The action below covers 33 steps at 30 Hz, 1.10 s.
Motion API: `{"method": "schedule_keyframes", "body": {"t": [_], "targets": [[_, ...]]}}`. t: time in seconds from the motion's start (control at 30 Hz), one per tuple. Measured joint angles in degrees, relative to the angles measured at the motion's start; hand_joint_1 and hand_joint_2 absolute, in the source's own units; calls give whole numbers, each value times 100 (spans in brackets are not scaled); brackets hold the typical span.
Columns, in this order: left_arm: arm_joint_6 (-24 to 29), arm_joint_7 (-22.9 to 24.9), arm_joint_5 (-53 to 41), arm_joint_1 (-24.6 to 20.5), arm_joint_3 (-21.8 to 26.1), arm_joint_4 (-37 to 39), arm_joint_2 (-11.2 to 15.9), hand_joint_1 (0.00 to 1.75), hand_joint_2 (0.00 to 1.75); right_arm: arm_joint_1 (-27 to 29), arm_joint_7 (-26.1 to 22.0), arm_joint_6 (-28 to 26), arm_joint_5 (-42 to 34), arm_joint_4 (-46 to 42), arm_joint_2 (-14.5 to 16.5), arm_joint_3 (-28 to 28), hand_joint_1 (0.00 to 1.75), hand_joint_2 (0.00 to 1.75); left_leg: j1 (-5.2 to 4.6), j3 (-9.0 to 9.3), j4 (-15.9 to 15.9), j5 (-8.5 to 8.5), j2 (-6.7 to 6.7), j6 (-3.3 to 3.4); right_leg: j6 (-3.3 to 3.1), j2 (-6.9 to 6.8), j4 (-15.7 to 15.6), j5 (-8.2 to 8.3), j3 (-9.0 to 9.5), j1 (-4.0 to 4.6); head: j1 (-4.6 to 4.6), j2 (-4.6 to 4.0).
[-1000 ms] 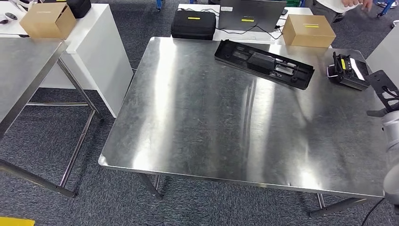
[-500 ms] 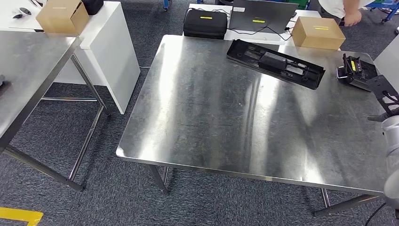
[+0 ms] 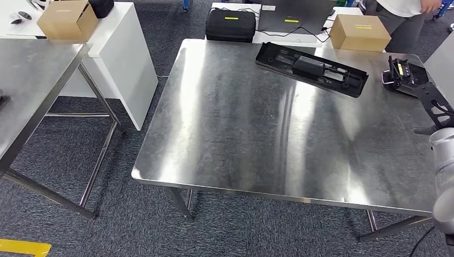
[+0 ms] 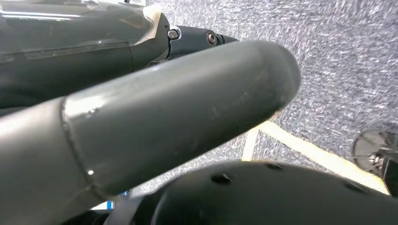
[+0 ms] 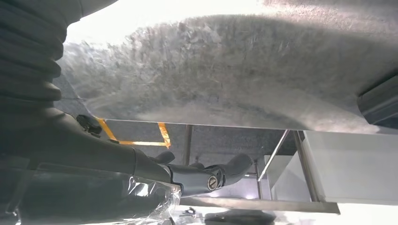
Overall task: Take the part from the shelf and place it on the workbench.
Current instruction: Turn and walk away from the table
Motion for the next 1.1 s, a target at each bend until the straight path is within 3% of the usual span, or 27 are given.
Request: {"method": "schedule_keyframes", "body": {"t": [0.07, 0.13, 0.17, 0.23, 0.3, 0.33, 0.37, 0.4, 0.47, 0.53, 0.57, 0.67, 0.7, 0.93, 1.1], "targets": [[-17, -15, 5, -1, 9, 0, 0, 0, 0, 0, -8, 1, -5, -8, -37, -28, 0, 175, -49, 109, -262, 42, -6, 48, 104, 3, -9, 11, -24, 29, -1, 0], [-34, -29, 5, -3, 15, 1, -1, 0, 0, 7, -14, 16, -3, -10, -95, -50, 0, 175, -101, 119, -330, 77, -7, 161, 217, 1, -47, 28, -35, 23, -1, 0], [-34, -32, 5, -4, 16, 1, -3, 0, 0, 11, -13, 36, 5, -10, -128, -57, 0, 175, -115, 143, -395, 116, -8, 233, 244, 2, -18, -1, -56, 12, 3, 0], [-31, -44, 14, -7, 17, 4, -5, 0, 0, -4, -16, 92, 26, -11, -203, -67, 0, 175, -117, 187, -511, 197, -6, 340, 213, 7, 376, -219, -246, 1, 31, 0], [-26, -58, 44, -6, 19, 10, -4, 0, 0, -20, -67, 145, 29, -11, -286, -76, 0, 175, -146, 184, -522, 211, -8, 373, 157, 14, 1122, -525, -592, 40, 72, 0], [-22, -62, 60, -5, 20, 13, -5, 0, 0, -16, -104, 167, 24, -10, -327, -81, 0, 175, -159, 183, -520, 208, -12, 379, 161, 18, 1419, -613, -736, 67, 89, 0], [-19, -63, 69, -5, 20, 15, -5, 0, 0, -7, -139, 183, 16, -10, -363, -84, 0, 175, -174, 184, -515, 205, -17, 385, 185, 21, 1519, -615, -787, 93, 100, 0], [-16, -64, 74, -6, 21, 17, -6, 0, 0, -3, -165, 195, 8, -10, -400, -86, 0, 175, -186, 185, -503, 198, -24, 391, 221, 23, 1397, -531, -727, 118, 109, 0], [-41, -62, 74, -8, 21, 21, -7, 0, 0, -8, -186, 206, 20, -13, -470, -86, 0, 175, -204, 183, -461, 173, -36, 392, 272, 20, 623, -232, -345, 136, 121, 0], [-110, -39, 60, -10, 21, 23, -7, 0, 0, -26, -212, 256, 56, -22, -562, -86, 0, 175, -243, 156, -401, 134, -51, 380, 219, 19, 46, -45, -46, 175, 133, 0], [-155, -17, 48, -9, 21, 23, -6, 0, 0, -32, -241, 298, 69, -28, -620, -86, 0, 175, -265, 138, -380, 125, -59, 416, 175, 19, -41, -25, -4, 179, 128, 0], [-267, 14, -7, -9, 21, 24, -4, 0, 0, -14, -417, 427, 5, -52, -844, -87, 0, 175, -297, 113, -367, 133, -74, 567, 130, 16, -48, -2, -9, 167, 102, 0], [-287, -1, -22, -10, 21, 24, -4, 0, 0, 15, -502, 453, -61, -63, -937, -92, 0, 175, -298, 115, -373, 136, -77, 573, 128, 13, -48, -3, -11, 175, 99, 0], [-401, -96, -57, -13, 13, 30, -5, 0, 0, 614, -935, 621, -631, -271, -1542, -322, 0, 175, -298, 124, -405, 138, -91, 557, 113, 1, -46, -13, -14, 202, 95, 0], [-528, -13, -66, -22, -30, 63, -4, 0, 0, 1071, -910, 660, -913, -492, -1731, -476, 0, 175, -296, 135, -416, 125, -69, 466, 93, 13, -43, -20, -8, 213, 95, 0]]}}
